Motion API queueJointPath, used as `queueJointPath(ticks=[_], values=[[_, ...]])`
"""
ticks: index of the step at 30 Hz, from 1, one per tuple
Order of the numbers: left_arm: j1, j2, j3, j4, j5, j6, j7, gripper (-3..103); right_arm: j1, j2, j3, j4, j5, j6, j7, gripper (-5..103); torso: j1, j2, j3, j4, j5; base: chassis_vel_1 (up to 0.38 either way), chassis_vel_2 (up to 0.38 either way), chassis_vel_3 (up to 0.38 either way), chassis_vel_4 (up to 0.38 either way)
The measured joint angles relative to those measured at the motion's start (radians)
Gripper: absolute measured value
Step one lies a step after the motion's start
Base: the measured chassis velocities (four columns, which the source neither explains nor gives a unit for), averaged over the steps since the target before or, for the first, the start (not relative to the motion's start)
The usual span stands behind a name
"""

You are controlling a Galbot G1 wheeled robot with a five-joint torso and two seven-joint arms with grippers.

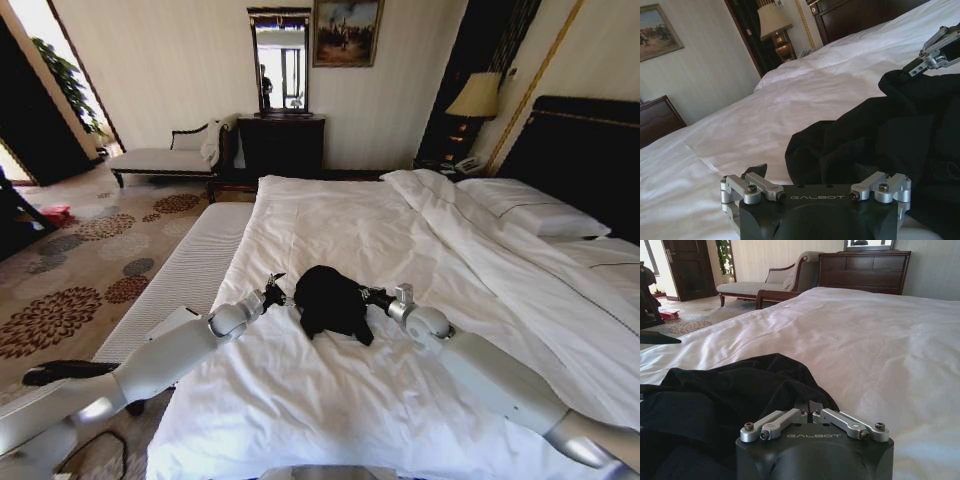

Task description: Fold the clothes on the bed.

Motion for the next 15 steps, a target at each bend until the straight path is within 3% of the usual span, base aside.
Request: queueJointPath(ticks=[10, 13, 15], values=[[-0.007, -0.061, 0.017, 0.058, 0.003, -0.016, -0.002, 97, -0.002, -0.004, 0.004, 0.006, 0.004, 0.000, 0.001, 0, 0.000, 0.000, 0.000, -0.0001, 0.0000, 0.000, 0.000, 0.000, 0.000], [-0.007, -0.078, 0.018, 0.084, 0.003, -0.016, -0.011, 82, -0.002, -0.006, 0.004, 0.014, 0.006, -0.002, 0.002, 0, 0.000, 0.000, 0.000, -0.0001, 0.0000, 0.000, 0.000, 0.000, 0.000], [-0.006, -0.080, 0.018, 0.087, 0.003, -0.016, -0.012, 82, -0.002, -0.006, 0.004, 0.015, 0.007, -0.002, 0.003, 0, 0.000, 0.000, 0.000, -0.0001, 0.0000, 0.000, 0.000, 0.000, 0.000]])
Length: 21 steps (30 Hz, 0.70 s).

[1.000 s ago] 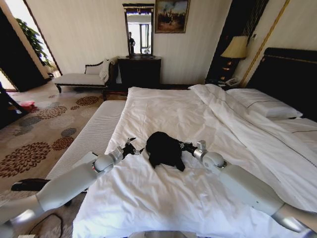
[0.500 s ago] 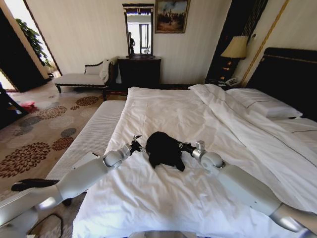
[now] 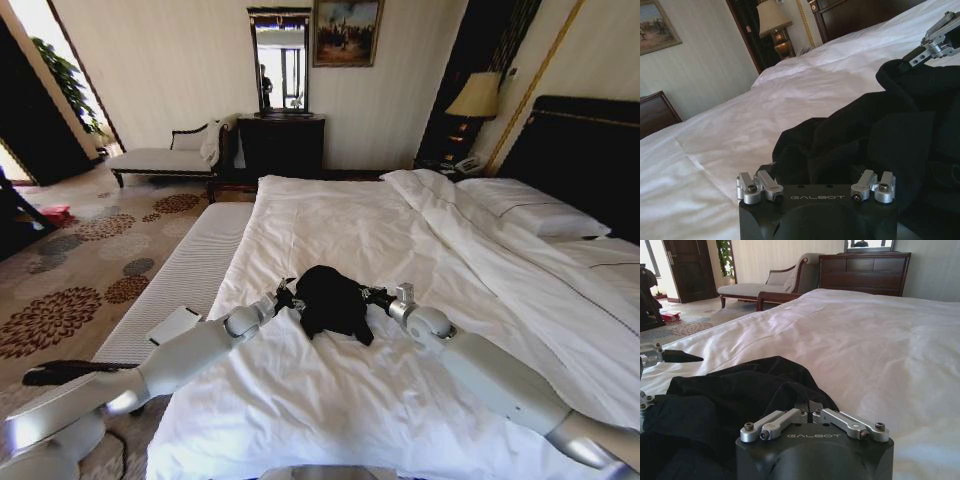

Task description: Fold the clothes on the bed.

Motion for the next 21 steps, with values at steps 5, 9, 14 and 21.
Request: queueJointPath(ticks=[5, 9, 14, 21], values=[[0.005, -0.010, -0.010, 0.021, -0.006, 0.000, -0.015, 60, -0.010, -0.003, 0.004, 0.006, 0.000, 0.000, 0.001, 0, 0.000, 0.000, 0.000, 0.0000, -0.0001, 0.000, 0.000, 0.000, 0.000], [0.006, -0.011, -0.016, 0.022, -0.017, 0.002, -0.021, 44, -0.011, -0.004, 0.005, 0.006, 0.000, 0.000, 0.001, 0, 0.000, 0.000, 0.000, 0.0001, -0.0001, 0.000, 0.000, 0.000, 0.000], [0.006, -0.009, -0.016, 0.017, -0.023, 0.005, -0.021, 23, -0.011, -0.001, 0.006, 0.007, 0.000, 0.000, 0.001, 0, 0.000, 0.000, 0.000, 0.0001, -0.0001, 0.000, 0.000, 0.000, 0.000], [0.025, -0.005, -0.021, 0.008, -0.020, 0.005, -0.020, 3, -0.015, -0.002, 0.008, 0.010, -0.001, 0.000, 0.002, 0, 0.000, 0.000, 0.000, 0.0000, 0.0000, 0.000, 0.000, 0.000, 0.000]])
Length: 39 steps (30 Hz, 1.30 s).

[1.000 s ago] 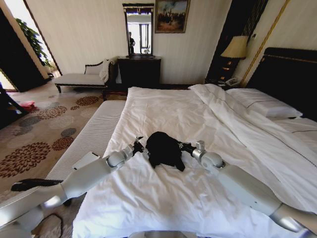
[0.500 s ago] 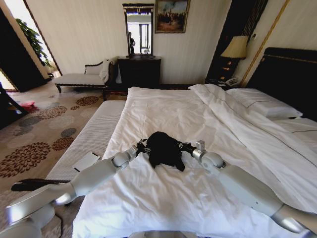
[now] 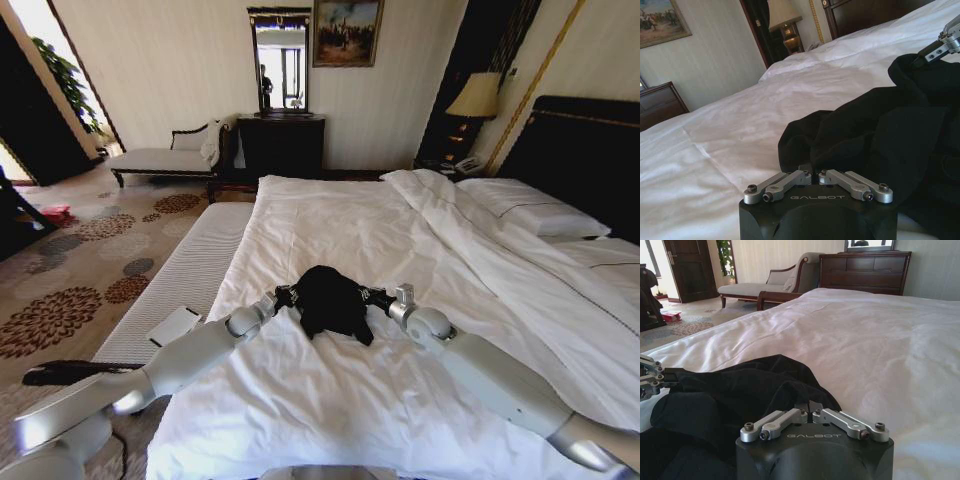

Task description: Fold the clothes on the bed.

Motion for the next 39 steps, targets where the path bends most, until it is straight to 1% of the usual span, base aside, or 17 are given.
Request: queueJointPath(ticks=[1, 8, 13, 17, 18, 20, 21, 25, 26, 29, 30, 31, 32, 35, 36, 37, 39], values=[[0.003, 0.001, -0.003, -0.001, 0.001, 0.000, 0.000, 1, -0.001, 0.000, 0.001, 0.001, 0.000, 0.000, 0.000, 0, 0.000, 0.000, 0.000, 0.0000, -0.0001, 0.000, 0.000, 0.000, 0.000], [0.011, 0.014, -0.011, -0.014, 0.004, 0.000, 0.000, 1, -0.009, -0.001, 0.008, 0.007, -0.001, 0.000, 0.001, 0, 0.000, 0.000, 0.000, 0.0000, -0.0001, 0.000, 0.000, 0.000, 0.000], [0.014, 0.037, -0.028, -0.043, 0.006, 0.001, -0.005, 1, -0.018, -0.010, 0.024, 0.024, -0.003, 0.000, 0.001, 0, 0.000, 0.000, 0.000, 0.0000, 0.0000, 0.000, 0.000, 0.000, 0.000], [0.020, 0.084, -0.058, -0.093, -0.002, 0.002, -0.017, 1, -0.059, -0.032, 0.082, 0.072, 0.006, -0.003, 0.010, 0, 0.000, 0.000, 0.000, -0.0001, -0.0001, 0.000, 0.000, 0.000, 0.000], [0.020, 0.084, -0.058, -0.093, -0.002, 0.002, -0.017, 1, -0.059, -0.032, 0.082, 0.072, 0.006, -0.003, 0.010, 0, 0.000, 0.000, 0.000, -0.0001, -0.0001, 0.000, 0.000, 0.000, 0.000], [0.024, 0.131, -0.078, -0.141, -0.011, 0.003, -0.028, 1, -0.106, -0.052, 0.139, 0.116, 0.017, -0.006, 0.016, 0, 0.000, 0.000, 0.000, 0.0001, 0.0002, 0.000, 0.000, 0.000, 0.000], [0.024, 0.131, -0.078, -0.141, -0.011, 0.003, -0.028, 1, -0.106, -0.052, 0.139, 0.116, 0.017, -0.006, 0.016, 0, 0.000, 0.000, 0.000, 0.0001, 0.0002, 0.000, 0.000, 0.000, 0.000], [0.043, 0.182, -0.130, -0.245, -0.028, 0.026, -0.048, 1, -0.191, -0.087, 0.253, 0.208, 0.016, -0.008, 0.016, 0, 0.000, 0.000, 0.000, 0.0000, -0.0002, 0.000, 0.000, 0.000, 0.000], [0.043, 0.182, -0.130, -0.245, -0.028, 0.026, -0.048, 1, -0.191, -0.087, 0.253, 0.208, 0.016, -0.008, 0.016, 0, 0.000, 0.000, 0.000, 0.0000, -0.0002, 0.000, 0.000, 0.000, 0.000], [0.054, 0.228, -0.186, -0.348, -0.057, 0.053, -0.065, 1, -0.246, -0.119, 0.345, 0.272, -0.003, -0.008, 0.017, 0, 0.000, 0.000, 0.000, -0.0002, 0.0002, 0.000, 0.000, 0.000, 0.000], [0.059, 0.250, -0.212, -0.399, -0.069, 0.063, -0.073, 1, -0.271, -0.132, 0.398, 0.301, -0.018, -0.009, 0.019, 0, 0.000, 0.000, 0.000, 0.0001, 0.0003, 0.000, 0.000, 0.000, 0.000], [0.061, 0.260, -0.224, -0.426, -0.073, 0.066, -0.078, 1, -0.285, -0.140, 0.431, 0.315, -0.030, -0.009, 0.019, 0, 0.000, 0.000, 0.000, 0.0002, 0.0002, 0.000, 0.000, 0.000, 0.000], [0.061, 0.260, -0.224, -0.426, -0.073, 0.066, -0.078, 1, -0.285, -0.140, 0.431, 0.315, -0.030, -0.009, 0.019, 0, 0.000, 0.000, 0.000, 0.0002, 0.0002, 0.000, 0.000, 0.000, 0.000], [0.056, 0.288, -0.246, -0.498, -0.090, 0.081, -0.090, 1, -0.335, -0.168, 0.538, 0.361, -0.035, -0.005, 0.012, 0, 0.000, 0.000, 0.000, 0.0005, 0.0000, 0.000, 0.000, 0.000, 0.000], [0.037, 0.297, -0.250, -0.536, -0.107, 0.090, -0.094, 1, -0.376, -0.192, 0.615, 0.399, -0.016, -0.004, 0.010, 0, 0.000, 0.000, 0.000, 0.0000, -0.0003, 0.000, 0.000, 0.000, 0.000], [0.030, 0.309, -0.261, -0.564, -0.118, 0.095, -0.094, 1, -0.395, -0.209, 0.651, 0.428, -0.001, -0.004, 0.010, 0, 0.000, 0.000, 0.000, -0.0012, -0.0002, 0.000, 0.000, 0.000, 0.000], [0.031, 0.318, -0.273, -0.582, -0.125, 0.098, -0.095, 1, -0.402, -0.219, 0.667, 0.446, 0.007, -0.004, 0.010, 0, 0.000, 0.000, 0.000, -0.0011, -0.0002, 0.000, 0.000, 0.000, 0.000]])
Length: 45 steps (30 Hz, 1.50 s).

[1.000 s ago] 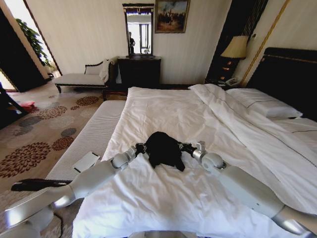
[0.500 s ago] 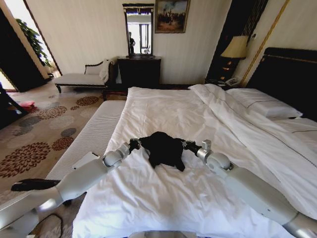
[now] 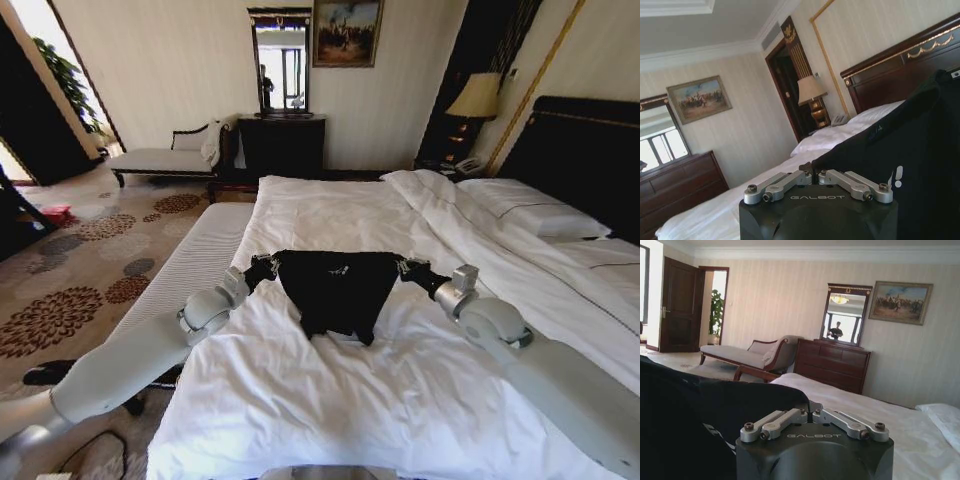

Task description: Fold the clothes on the bed.

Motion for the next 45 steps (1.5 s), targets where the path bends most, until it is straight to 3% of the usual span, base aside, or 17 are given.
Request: queueJointPath(ticks=[5, 6, 7, 10, 15, 21, 24, 26, 29, 31, 35, 45], values=[[0.052, 0.076, -0.105, -0.120, -0.054, 0.020, 0.000, 1, -0.006, -0.037, 0.031, 0.089, 0.015, -0.001, 0.001, 0, 0.000, 0.000, 0.000, 0.0015, 0.0002, 0.000, 0.000, 0.000, 0.000], [0.079, 0.119, -0.176, -0.184, -0.089, 0.030, 0.004, 1, -0.001, -0.051, 0.044, 0.120, 0.021, -0.002, 0.001, 0, 0.000, 0.000, 0.000, 0.0015, 0.0002, 0.000, 0.000, 0.000, 0.000], [0.079, 0.119, -0.176, -0.184, -0.089, 0.030, 0.004, 1, -0.001, -0.051, 0.044, 0.120, 0.021, -0.002, 0.001, 0, 0.000, 0.000, 0.000, 0.0015, 0.0002, 0.000, 0.000, 0.000, 0.000], [0.202, 0.238, -0.380, -0.327, -0.154, 0.036, 0.028, 1, 0.043, -0.084, 0.058, 0.167, 0.048, -0.002, 0.001, 0, 0.000, 0.000, 0.000, 0.0020, -0.0001, 0.000, 0.000, 0.000, 0.000], [0.258, 0.333, -0.494, -0.440, -0.212, 0.034, 0.026, 1, 0.045, -0.123, 0.134, 0.222, 0.091, -0.002, 0.006, 0, 0.000, 0.000, 0.000, 0.0010, 0.0002, 0.000, 0.000, 0.000, 0.000], [0.355, 0.360, -0.642, -0.497, -0.244, 0.039, 0.000, 1, 0.028, -0.139, 0.228, 0.269, 0.134, -0.008, 0.025, 0, 0.000, 0.000, 0.000, 0.0011, 0.0002, 0.000, 0.000, 0.000, 0.000], [0.498, 0.374, -0.834, -0.525, -0.289, 0.040, -0.017, 1, 0.004, -0.141, 0.328, 0.282, 0.172, -0.012, 0.033, 0, 0.000, 0.000, 0.000, 0.0014, 0.0000, 0.000, 0.000, 0.000, 0.000], [0.512, 0.376, -0.862, -0.529, -0.303, 0.042, -0.024, 1, -0.001, -0.141, 0.347, 0.283, 0.183, -0.013, 0.035, 0, 0.000, 0.000, 0.000, 0.0015, 0.0000, 0.000, 0.000, 0.000, 0.000], [0.528, 0.397, -1.026, -0.552, -0.420, 0.056, -0.062, 1, -0.010, -0.148, 0.460, 0.291, 0.263, -0.023, 0.052, 0, 0.000, 0.000, 0.000, 0.0010, 0.0002, 0.000, 0.000, 0.000, 0.000], [0.528, 0.401, -1.044, -0.555, -0.435, 0.057, -0.064, 1, -0.010, -0.151, 0.471, 0.294, 0.272, -0.024, 0.054, 0, 0.000, 0.000, 0.000, 0.0010, 0.0001, 0.000, 0.000, 0.000, 0.000], [0.525, 0.435, -1.199, -0.560, -0.591, 0.070, -0.084, 1, -0.013, -0.175, 0.602, 0.319, 0.372, -0.040, 0.074, 0, 0.000, 0.000, 0.000, 0.0010, 0.0004, 0.000, 0.000, 0.000, 0.000], [0.524, 0.475, -1.422, -0.558, -0.820, 0.086, -0.101, 1, -0.020, -0.233, 0.816, 0.353, 0.520, -0.066, 0.104, 0, 0.000, 0.000, 0.000, 0.0010, 0.0002, 0.000, 0.000, 0.000, 0.000]])
